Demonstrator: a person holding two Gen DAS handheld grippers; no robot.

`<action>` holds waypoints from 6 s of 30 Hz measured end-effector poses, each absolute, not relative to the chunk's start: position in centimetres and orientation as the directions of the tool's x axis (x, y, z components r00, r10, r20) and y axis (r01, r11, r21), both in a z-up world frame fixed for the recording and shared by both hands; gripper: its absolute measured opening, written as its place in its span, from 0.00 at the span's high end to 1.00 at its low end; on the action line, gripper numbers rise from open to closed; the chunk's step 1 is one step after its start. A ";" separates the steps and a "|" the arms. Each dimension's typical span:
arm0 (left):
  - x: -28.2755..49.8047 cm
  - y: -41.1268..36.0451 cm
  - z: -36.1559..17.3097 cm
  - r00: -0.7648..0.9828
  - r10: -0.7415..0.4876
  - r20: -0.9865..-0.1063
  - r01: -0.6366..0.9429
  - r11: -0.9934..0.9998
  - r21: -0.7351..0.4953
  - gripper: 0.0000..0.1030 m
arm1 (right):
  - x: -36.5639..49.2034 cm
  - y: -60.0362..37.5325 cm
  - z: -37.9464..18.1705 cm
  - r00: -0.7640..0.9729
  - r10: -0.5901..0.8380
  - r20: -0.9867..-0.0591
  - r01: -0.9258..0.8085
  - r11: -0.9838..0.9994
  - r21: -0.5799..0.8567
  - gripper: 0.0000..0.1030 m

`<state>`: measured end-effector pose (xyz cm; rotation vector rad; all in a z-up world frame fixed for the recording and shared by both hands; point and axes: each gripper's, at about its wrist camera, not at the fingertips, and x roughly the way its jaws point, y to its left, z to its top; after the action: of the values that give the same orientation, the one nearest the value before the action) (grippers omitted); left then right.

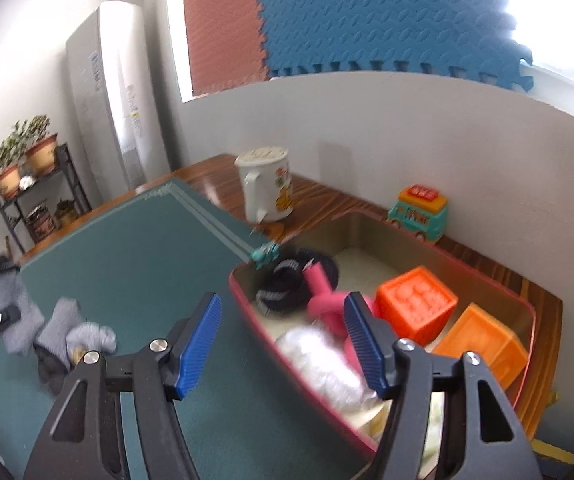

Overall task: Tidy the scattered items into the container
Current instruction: 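Carry the pink knot into the red tin and open the right gripper, then carry the grey sock into the red tin and open the left gripper, then grasp the other grey sock with black toe with the left gripper, then grasp the rolled grey sock ball with the right gripper, then carry the sock ball into the red tin and open the right gripper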

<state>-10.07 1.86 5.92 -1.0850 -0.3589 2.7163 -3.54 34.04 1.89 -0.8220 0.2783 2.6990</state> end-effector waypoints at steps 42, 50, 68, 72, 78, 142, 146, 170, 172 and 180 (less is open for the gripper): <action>-3.5 29.0 9.1 -0.471 0.588 -0.658 -0.592 -0.763 -0.258 0.72 | 7.4 46.2 2.3 -0.863 0.249 -0.441 -0.403 -0.864 0.302 0.27; -3.1 31.0 8.9 -0.462 0.640 -0.614 -0.627 -0.726 -0.284 0.21 | 6.9 46.8 1.8 -0.861 0.241 -0.448 -0.402 -0.863 0.307 0.27; -5.7 18.7 8.3 -0.631 0.449 -0.632 -0.370 -0.891 -0.262 0.21 | 4.2 40.0 2.6 -0.886 0.119 -0.447 -0.256 -0.932 0.258 0.27; -6.7 13.5 7.8 -0.670 0.384 -0.636 -0.269 -0.923 -0.274 0.21 | 3.1 37.3 2.7 -0.888 0.072 -0.455 -0.199 -0.951 0.237 0.27; -8.4 6.2 6.9 -0.701 0.298 -0.647 -0.120 -0.945 -0.305 0.21 | 1.3 33.6 2.4 -0.879 0.004 -0.476 -0.122 -0.968 0.218 0.26; -11.0 -0.5 3.4 -0.742 0.048 -0.669 0.088 -0.982 -0.169 0.67 | -18.2 18.7 -5.4 -0.607 -0.193 -0.771 0.089 -0.981 0.175 0.26; -11.3 -0.5 3.2 -0.737 0.052 -0.674 0.088 -0.981 -0.172 0.67 | -17.9 18.5 -5.4 -0.614 -0.195 -0.765 0.106 -0.981 0.165 0.36; -11.0 2.0 2.5 -0.720 0.116 -0.684 0.008 -0.984 -0.175 0.67 | -8.6 24.8 1.9 -0.813 -0.053 -0.581 -0.031 -0.990 0.134 0.44; -11.0 2.3 2.5 -0.720 0.122 -0.684 -0.002 -0.985 -0.173 0.67 | -7.2 26.5 2.6 -0.825 -0.019 -0.564 -0.073 -0.987 0.140 0.44; -10.7 3.1 2.1 -0.708 0.142 -0.691 -0.024 -0.984 -0.178 0.67 | -0.6 34.6 4.6 -0.845 0.159 -0.510 -0.258 -0.957 0.130 0.44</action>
<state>-10.66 3.09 2.14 -1.1583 -0.2384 2.8128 -0.60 34.63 4.56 -0.7518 0.2851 2.8102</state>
